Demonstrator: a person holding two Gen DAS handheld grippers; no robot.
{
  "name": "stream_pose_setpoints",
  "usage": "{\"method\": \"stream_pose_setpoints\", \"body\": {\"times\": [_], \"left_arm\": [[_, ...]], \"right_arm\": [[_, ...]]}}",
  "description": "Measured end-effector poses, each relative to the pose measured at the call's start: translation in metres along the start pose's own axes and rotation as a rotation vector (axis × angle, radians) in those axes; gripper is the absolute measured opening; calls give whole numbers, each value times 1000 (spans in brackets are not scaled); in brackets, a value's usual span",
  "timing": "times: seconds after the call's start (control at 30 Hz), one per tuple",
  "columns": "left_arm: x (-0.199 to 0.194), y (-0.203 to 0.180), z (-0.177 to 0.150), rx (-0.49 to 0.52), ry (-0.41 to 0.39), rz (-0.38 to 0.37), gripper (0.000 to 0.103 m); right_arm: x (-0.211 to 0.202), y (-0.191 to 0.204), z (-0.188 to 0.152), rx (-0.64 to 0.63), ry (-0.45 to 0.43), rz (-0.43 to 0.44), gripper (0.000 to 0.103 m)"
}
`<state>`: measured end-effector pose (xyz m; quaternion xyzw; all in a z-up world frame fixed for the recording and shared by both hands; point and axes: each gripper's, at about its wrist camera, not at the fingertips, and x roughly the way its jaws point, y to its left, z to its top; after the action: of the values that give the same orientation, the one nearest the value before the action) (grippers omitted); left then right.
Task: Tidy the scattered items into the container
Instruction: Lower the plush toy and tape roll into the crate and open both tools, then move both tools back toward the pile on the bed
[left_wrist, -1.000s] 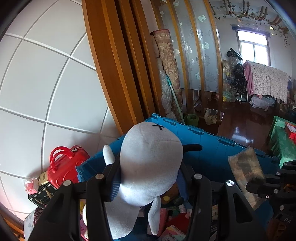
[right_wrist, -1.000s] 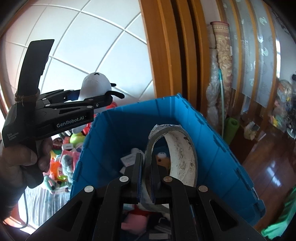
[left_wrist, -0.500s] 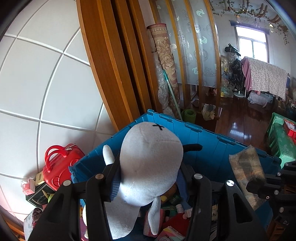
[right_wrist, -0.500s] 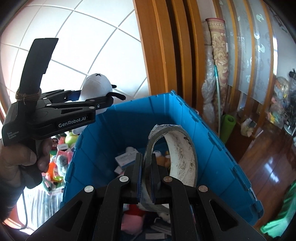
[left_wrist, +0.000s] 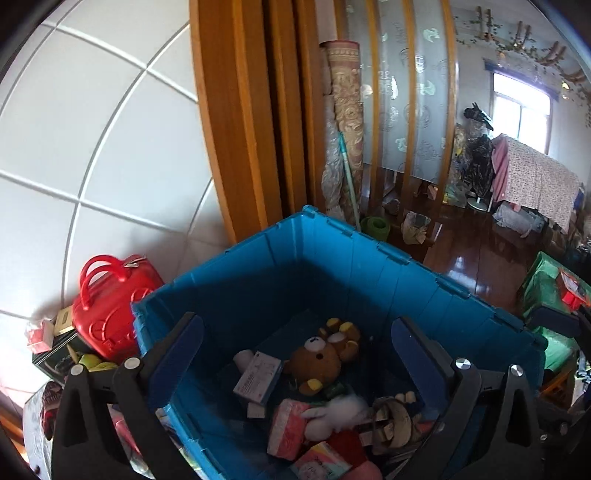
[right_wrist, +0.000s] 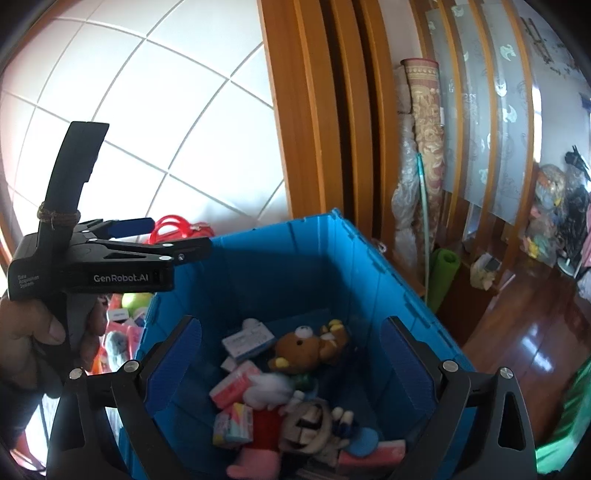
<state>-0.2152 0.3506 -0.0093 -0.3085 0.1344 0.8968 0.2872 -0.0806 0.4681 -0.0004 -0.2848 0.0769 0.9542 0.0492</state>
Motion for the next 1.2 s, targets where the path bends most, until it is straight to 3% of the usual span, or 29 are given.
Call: {"method": "stream_pose_setpoints", "body": {"times": [0.47,0.87,1.07,1.2], "left_arm": [[-33,82,-82,-113,90,142,103],[-105,191,-180,-284,145,319,103],[-124,230,-219,-334,178,362,103],[-130,247,-237,-344,190,372,103]], "right_arm": [[5,59,-3,-82,-1,136,102],[19,173,-5,-229,8,323,102],[29,226,-19,-285,41,389,102],[40,253,-34,-321,66,387,102]]}}
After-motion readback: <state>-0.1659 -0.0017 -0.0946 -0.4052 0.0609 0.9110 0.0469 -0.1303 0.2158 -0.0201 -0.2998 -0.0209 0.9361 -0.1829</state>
